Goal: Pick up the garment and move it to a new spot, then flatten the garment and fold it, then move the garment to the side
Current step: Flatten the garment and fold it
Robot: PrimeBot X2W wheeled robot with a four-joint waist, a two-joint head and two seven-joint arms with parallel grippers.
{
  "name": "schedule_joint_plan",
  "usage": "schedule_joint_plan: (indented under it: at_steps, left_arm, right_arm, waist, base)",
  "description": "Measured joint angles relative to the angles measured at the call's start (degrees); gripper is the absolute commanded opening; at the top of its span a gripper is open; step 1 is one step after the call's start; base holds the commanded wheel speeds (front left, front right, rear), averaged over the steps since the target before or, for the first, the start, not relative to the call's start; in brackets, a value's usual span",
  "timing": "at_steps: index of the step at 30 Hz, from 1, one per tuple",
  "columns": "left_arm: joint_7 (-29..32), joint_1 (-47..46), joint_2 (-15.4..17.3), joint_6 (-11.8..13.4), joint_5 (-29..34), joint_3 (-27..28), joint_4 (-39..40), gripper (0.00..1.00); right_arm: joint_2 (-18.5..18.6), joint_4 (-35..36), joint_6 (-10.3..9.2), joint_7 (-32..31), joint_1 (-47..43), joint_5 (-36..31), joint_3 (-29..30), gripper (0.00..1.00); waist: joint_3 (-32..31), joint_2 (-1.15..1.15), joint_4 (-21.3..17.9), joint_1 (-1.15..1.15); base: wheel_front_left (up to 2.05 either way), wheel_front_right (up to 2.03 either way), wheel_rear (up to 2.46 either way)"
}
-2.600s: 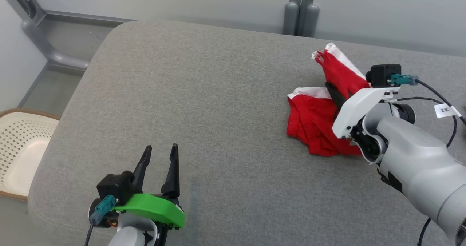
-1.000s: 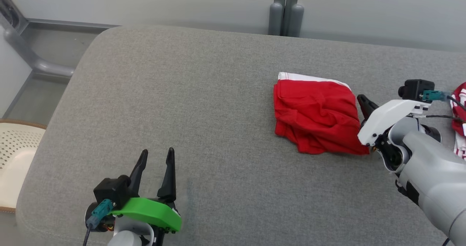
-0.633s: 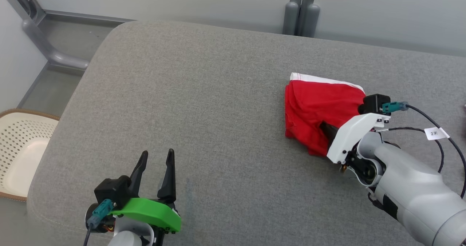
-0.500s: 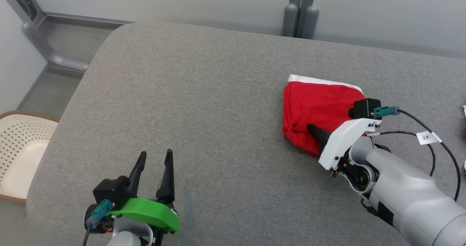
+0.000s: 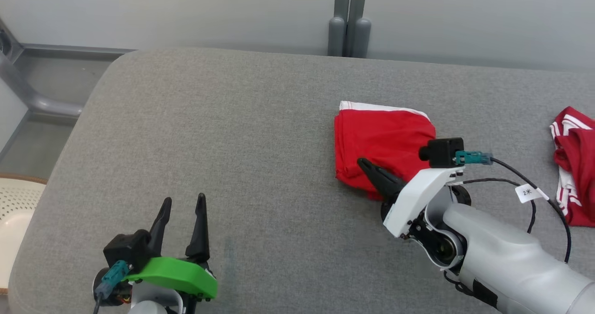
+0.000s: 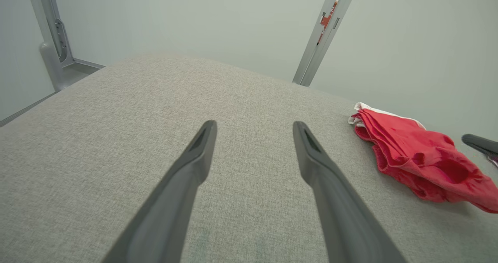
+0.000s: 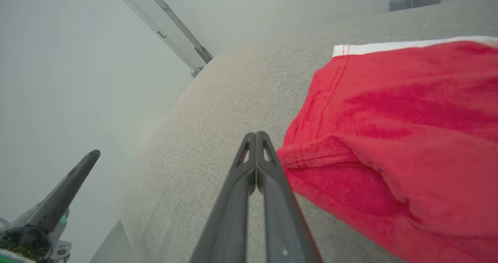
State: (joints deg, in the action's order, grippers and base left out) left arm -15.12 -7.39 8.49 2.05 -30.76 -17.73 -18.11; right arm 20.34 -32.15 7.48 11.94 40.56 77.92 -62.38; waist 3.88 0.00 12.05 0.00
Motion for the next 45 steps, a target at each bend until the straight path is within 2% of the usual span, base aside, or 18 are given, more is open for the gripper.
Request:
schedule_joint_plan:
  at_steps: [4, 5, 6, 7, 8, 9, 12, 17, 22, 28, 36, 39, 45]
  left_arm:
    - [0.0, 1.8, 1.4, 0.6, -0.4, 1.5, 0.7, 1.0]
    - [0.0, 2.1, 1.6, 0.8, -0.4, 1.9, 1.1, 1.0]
    - [0.0, 2.3, 1.8, 1.0, -0.4, 2.2, 1.5, 1.0]
    - [0.0, 2.5, 2.1, 1.1, -0.5, 2.6, 2.0, 1.0]
    - [0.0, 2.9, 2.3, 1.4, -0.5, 3.0, 2.5, 1.0]
    - [0.0, 3.3, 2.6, 1.6, -0.5, 3.3, 3.0, 1.0]
    - [0.0, 4.2, 3.4, 2.1, -0.6, 4.6, 4.4, 1.0]
    - [0.0, 5.2, 4.4, 2.5, -0.4, 5.5, 6.8, 1.0]
    - [0.0, 5.4, 4.8, 2.9, -0.2, 7.0, 8.3, 1.0]
    - [0.0, 6.0, 4.7, 3.0, 1.8, 8.2, 9.6, 1.0]
    - [0.0, 6.8, 3.3, 1.6, 5.4, 9.2, 10.0, 1.0]
    - [0.0, 7.0, 2.8, 1.4, 6.6, 9.6, 10.2, 1.0]
    - [0.0, 7.0, 1.6, -0.1, 8.8, 10.4, 10.3, 1.0]
  right_arm:
    - [1.6, 0.7, 0.0, 2.1, 0.0, -1.6, 1.0, 0.0]
    - [2.0, 0.7, 0.0, 2.5, 0.1, -2.3, 1.6, 0.19]
    - [2.4, 0.8, 0.0, 2.7, 0.1, -2.7, 2.3, 0.3]
    - [2.8, 1.0, 0.0, 2.8, 0.1, -3.4, 3.1, 0.47]
    - [3.1, 1.1, 0.0, 2.8, 0.1, -4.3, 4.1, 0.71]
    - [3.4, 1.2, 0.0, 2.9, 0.1, -5.2, 5.0, 1.0]
    - [4.0, 2.3, 0.0, 3.1, -0.2, -9.0, 11.1, 1.0]
    - [3.4, 5.7, 0.0, 3.1, -5.4, -18.4, 24.5, 1.0]
    - [1.0, 9.9, 0.0, 3.1, -12.9, -30.6, 36.2, 1.0]
    - [-3.2, 14.4, 0.0, 3.1, -20.7, -42.6, 46.9, 1.0]
    - [-7.9, 16.4, 0.0, 3.1, -27.2, -53.0, 53.5, 1.0]
    - [-8.4, 16.0, 0.0, 3.1, -28.5, -56.1, 54.9, 1.0]
    - [-9.9, 15.1, 0.0, 3.1, -29.5, -58.2, 56.6, 1.0]
  waist:
    - [-1.5, 0.0, -1.7, 0.0]
    - [-1.8, 0.0, -2.3, 0.0]
    - [-2.1, 0.0, -2.7, 0.0]
    - [-2.4, 0.0, -3.3, 0.0]
    - [-2.7, 0.0, -3.8, 0.0]
    - [-2.9, 0.0, -4.3, 0.0]
    - [-3.5, 0.0, -6.0, 0.0]
    - [-4.0, 0.0, -8.5, 0.0]
    - [-4.0, 0.0, -10.3, 0.0]
    - [-3.8, 0.0, -11.9, 0.0]
    - [-3.0, 0.0, -13.3, 0.0]
    - [-2.7, 0.0, -13.6, 0.0]
    - [-2.3, 0.0, -13.8, 0.0]
  base:
    - [0.0, 0.0, 0.0]
    - [0.0, 0.0, 0.0]
    - [0.0, 0.0, 0.0]
    - [0.0, 0.0, 0.0]
    - [0.0, 0.0, 0.0]
    - [0.0, 0.0, 0.0]
    - [0.0, 0.0, 0.0]
    - [0.0, 0.0, 0.0]
    - [0.0, 0.0, 0.0]
    - [0.0, 0.0, 0.0]
    - [0.0, 0.0, 0.0]
    - [0.0, 0.0, 0.0]
    - [0.0, 0.0, 0.0]
